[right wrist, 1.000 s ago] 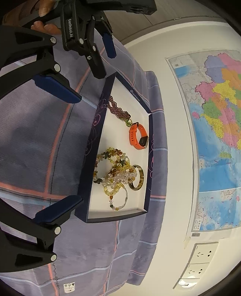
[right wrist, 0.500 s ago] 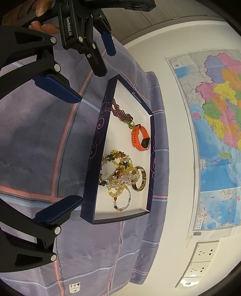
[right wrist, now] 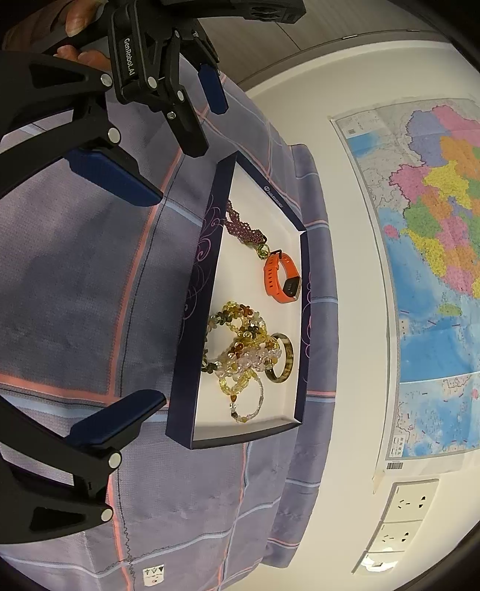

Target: Organize jewelry

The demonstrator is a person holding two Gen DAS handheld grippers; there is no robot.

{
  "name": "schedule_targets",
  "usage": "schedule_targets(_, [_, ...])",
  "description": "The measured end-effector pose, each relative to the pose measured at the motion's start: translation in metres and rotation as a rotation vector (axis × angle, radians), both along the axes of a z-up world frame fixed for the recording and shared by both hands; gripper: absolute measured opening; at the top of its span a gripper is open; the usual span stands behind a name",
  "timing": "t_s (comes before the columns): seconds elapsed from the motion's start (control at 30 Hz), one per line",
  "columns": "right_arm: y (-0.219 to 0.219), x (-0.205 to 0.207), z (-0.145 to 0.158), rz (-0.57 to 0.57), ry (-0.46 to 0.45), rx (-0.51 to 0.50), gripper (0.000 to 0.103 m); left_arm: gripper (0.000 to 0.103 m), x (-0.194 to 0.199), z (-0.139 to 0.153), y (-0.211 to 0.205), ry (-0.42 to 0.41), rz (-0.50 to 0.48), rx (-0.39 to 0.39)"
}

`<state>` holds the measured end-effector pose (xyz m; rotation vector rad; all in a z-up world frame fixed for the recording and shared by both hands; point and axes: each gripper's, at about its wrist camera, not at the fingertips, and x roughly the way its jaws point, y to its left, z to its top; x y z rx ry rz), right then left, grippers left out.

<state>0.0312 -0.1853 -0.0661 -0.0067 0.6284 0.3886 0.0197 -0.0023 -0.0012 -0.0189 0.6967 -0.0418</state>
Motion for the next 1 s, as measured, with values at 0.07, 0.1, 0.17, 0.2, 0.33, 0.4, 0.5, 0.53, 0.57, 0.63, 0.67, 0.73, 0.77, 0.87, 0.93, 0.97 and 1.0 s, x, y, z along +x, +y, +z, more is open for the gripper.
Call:
schedule_targets(0.07, [0.0002, 0.0003, -0.0006, 0.002, 0.003, 0.0, 0.096, 0.097, -0.0006, -0.0001, -0.0004, -0.002, 0.001, 0.002])
schedule_targets(0.1, [0.0001, 0.0001, -0.0008, 0.001, 0.003, 0.001, 0.096, 0.097, -0.0007, -0.0004, -0.0005, -0.001, 0.001, 0.002])
schedule_targets(0.17, [0.0002, 0.0002, -0.001, 0.002, 0.005, 0.002, 0.096, 0.097, -0.0007, 0.0, -0.0004, -0.001, 0.0, 0.001])
schedule_targets(0.2, [0.0006, -0.0002, -0.0013, 0.001, 0.005, 0.003, 0.096, 0.097, -0.0006, 0.0, -0.0004, -0.001, 0.0, 0.001])
schedule_targets(0.33, [0.0007, -0.0013, -0.0019, 0.0, 0.007, 0.004, 0.096, 0.097, -0.0018, -0.0006, -0.0009, 0.001, 0.0, 0.001])
schedule_targets(0.4, [0.0008, -0.0011, -0.0023, 0.001, 0.01, 0.004, 0.096, 0.097, -0.0013, -0.0006, -0.0008, 0.001, 0.0, 0.001])
schedule_targets(0.5, [0.0011, -0.0024, -0.0026, 0.0, 0.011, 0.003, 0.096, 0.097, -0.0023, -0.0014, -0.0008, 0.001, 0.0, 0.002])
schedule_targets(0.53, [0.0011, -0.0029, -0.0028, 0.001, 0.012, 0.004, 0.096, 0.097, -0.0024, -0.0014, -0.0008, 0.002, 0.002, 0.003])
schedule_targets(0.57, [0.0012, -0.0028, -0.0028, 0.0, 0.011, 0.005, 0.096, 0.097, -0.0023, -0.0015, -0.0008, 0.002, 0.001, 0.002])
schedule_targets(0.63, [0.0015, -0.0029, -0.0031, 0.001, 0.011, 0.004, 0.096, 0.097, -0.0025, -0.0015, -0.0009, 0.001, 0.002, 0.003])
schedule_targets(0.67, [0.0016, -0.0025, -0.0031, -0.001, 0.011, 0.004, 0.096, 0.097, -0.0019, -0.0015, -0.0009, 0.003, 0.001, 0.002])
schedule_targets(0.73, [0.0016, -0.0028, -0.0033, 0.001, 0.012, 0.005, 0.096, 0.097, -0.0026, -0.002, -0.0007, 0.004, 0.002, 0.001])
schedule_targets(0.77, [0.0018, -0.0027, -0.0037, -0.001, 0.014, 0.004, 0.096, 0.097, -0.003, -0.0027, -0.0005, 0.005, 0.002, 0.001])
schedule_targets(0.87, [0.0027, -0.0021, -0.0045, 0.003, 0.018, 0.003, 0.096, 0.097, -0.0033, -0.0044, 0.0001, 0.012, 0.001, 0.001])
schedule_targets(0.93, [0.003, -0.0019, -0.0042, 0.004, 0.02, 0.002, 0.096, 0.097, -0.0033, -0.0051, -0.0001, 0.016, 0.002, 0.003])
schedule_targets(0.97, [0.0029, -0.0018, -0.0043, 0.004, 0.02, 0.002, 0.096, 0.097, -0.0035, -0.0053, 0.0001, 0.016, 0.003, 0.004])
schedule_targets(1.0, [0.0027, -0.0017, -0.0041, 0.004, 0.02, 0.003, 0.096, 0.097, -0.003, -0.0049, -0.0001, 0.016, 0.002, 0.003])
